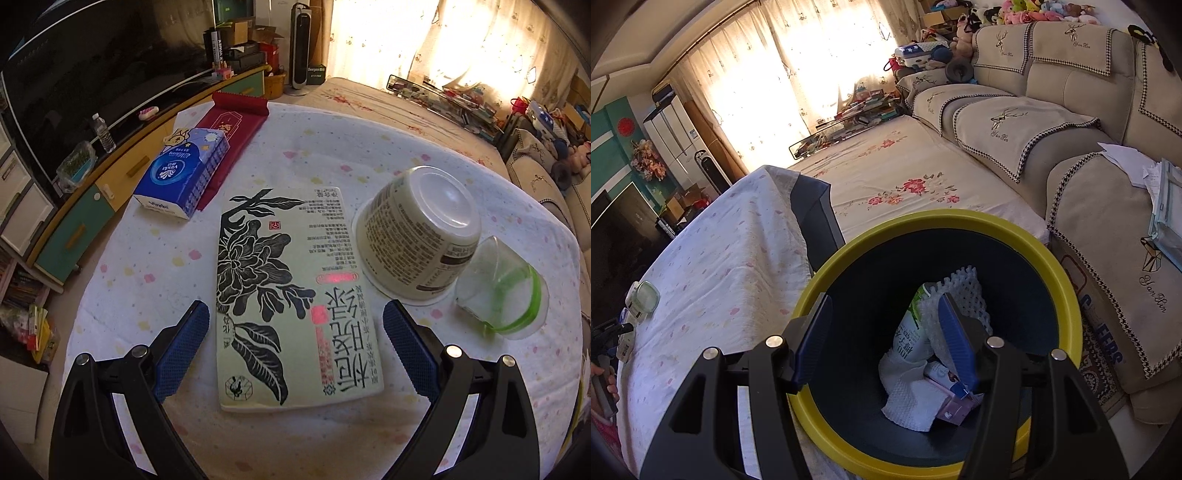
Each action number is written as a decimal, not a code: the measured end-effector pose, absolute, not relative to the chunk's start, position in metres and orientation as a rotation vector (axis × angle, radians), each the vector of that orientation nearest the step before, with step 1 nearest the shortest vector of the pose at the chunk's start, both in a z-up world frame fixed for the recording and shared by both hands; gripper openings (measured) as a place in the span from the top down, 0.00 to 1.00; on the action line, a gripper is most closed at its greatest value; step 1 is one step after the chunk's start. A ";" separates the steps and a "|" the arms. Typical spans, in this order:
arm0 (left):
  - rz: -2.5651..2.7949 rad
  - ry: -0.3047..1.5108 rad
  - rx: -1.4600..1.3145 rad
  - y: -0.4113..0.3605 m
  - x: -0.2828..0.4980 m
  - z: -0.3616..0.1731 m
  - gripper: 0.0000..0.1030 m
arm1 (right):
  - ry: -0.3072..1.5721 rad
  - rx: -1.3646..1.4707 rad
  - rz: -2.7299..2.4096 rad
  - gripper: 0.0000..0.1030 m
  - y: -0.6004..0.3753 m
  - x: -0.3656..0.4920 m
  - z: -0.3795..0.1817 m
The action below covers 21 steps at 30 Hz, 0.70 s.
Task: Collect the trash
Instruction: 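Grasp the green-and-white printed tea box with the left gripper, then carry the tea box over the bin and open the left gripper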
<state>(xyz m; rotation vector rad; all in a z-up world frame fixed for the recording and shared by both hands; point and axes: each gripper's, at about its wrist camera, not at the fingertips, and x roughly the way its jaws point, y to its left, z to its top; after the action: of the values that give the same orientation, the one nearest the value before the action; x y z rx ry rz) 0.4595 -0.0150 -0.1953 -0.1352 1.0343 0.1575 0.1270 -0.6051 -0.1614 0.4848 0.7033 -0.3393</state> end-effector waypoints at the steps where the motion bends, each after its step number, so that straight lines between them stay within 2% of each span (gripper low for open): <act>1: 0.160 1.043 -0.145 -0.013 0.463 -0.197 0.09 | 0.704 0.484 -0.337 0.45 -0.604 0.128 -0.161; 6: 0.183 1.051 -0.153 -0.008 0.476 -0.200 0.09 | 0.706 0.481 -0.328 0.45 -0.601 0.130 -0.160; 13: 0.173 1.048 -0.139 -0.007 0.481 -0.197 0.29 | 0.704 0.480 -0.325 0.45 -0.600 0.130 -0.158; 21: 0.078 1.030 -0.115 -0.008 0.435 -0.197 0.30 | 0.699 0.484 -0.315 0.45 -0.598 0.125 -0.153</act>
<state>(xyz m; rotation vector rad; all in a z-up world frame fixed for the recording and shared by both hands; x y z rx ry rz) 0.4349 -0.0084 -0.1969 -0.1153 1.0295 0.0779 0.1251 -0.5979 -0.1533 0.4843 0.6994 -0.3150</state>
